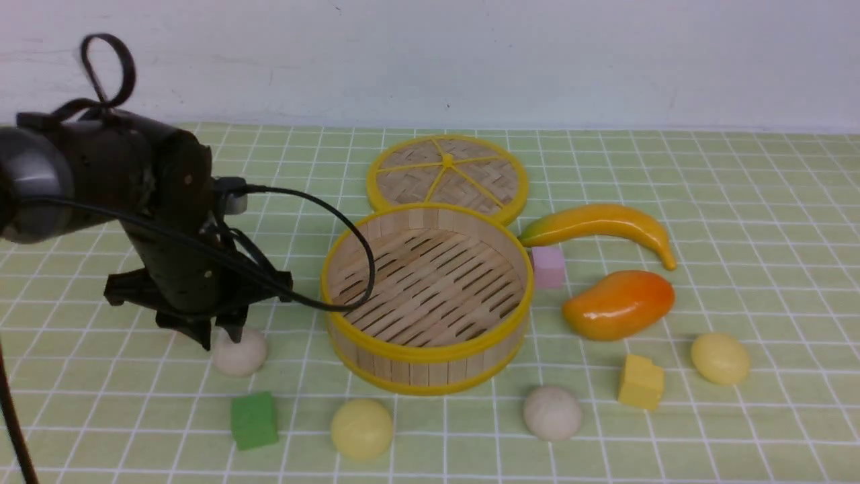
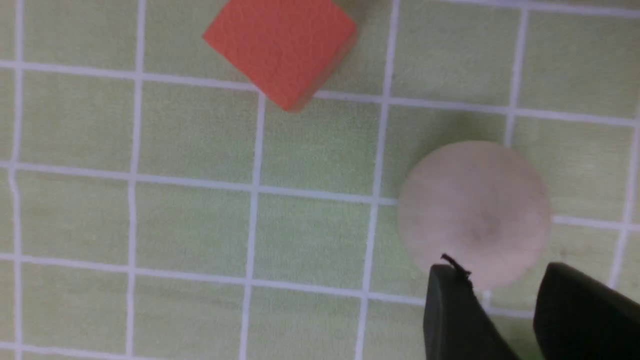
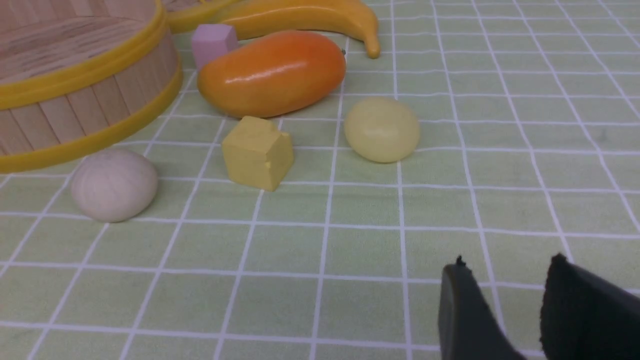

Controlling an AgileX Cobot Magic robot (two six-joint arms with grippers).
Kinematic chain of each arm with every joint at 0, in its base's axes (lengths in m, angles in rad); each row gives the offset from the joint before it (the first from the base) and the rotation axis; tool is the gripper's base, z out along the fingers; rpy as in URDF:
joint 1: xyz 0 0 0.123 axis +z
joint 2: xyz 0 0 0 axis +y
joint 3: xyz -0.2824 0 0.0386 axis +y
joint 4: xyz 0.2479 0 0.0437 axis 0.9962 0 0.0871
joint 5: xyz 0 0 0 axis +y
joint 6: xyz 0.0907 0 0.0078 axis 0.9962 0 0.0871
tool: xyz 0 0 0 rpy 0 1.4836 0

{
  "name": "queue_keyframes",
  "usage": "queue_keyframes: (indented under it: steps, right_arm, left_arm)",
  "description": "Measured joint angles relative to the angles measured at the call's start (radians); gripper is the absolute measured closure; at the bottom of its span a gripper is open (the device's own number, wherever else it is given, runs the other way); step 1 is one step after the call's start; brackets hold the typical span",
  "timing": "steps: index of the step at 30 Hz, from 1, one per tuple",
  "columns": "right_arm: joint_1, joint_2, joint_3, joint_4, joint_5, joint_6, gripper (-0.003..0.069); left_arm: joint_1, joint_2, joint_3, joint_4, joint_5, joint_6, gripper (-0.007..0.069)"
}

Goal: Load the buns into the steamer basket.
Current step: Use the left arm to grab a steamed stuffed bun

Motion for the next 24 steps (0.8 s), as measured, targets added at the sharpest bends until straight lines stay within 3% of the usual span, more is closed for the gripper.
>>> queue_keyframes:
  steps: [24]
  right_arm:
    - [0.000, 0.000, 0.000, 0.000, 0.000, 0.000, 0.0419]
  left_arm:
    - [0.000, 0.039, 0.000, 0.007, -0.111, -0.006, 0.0386]
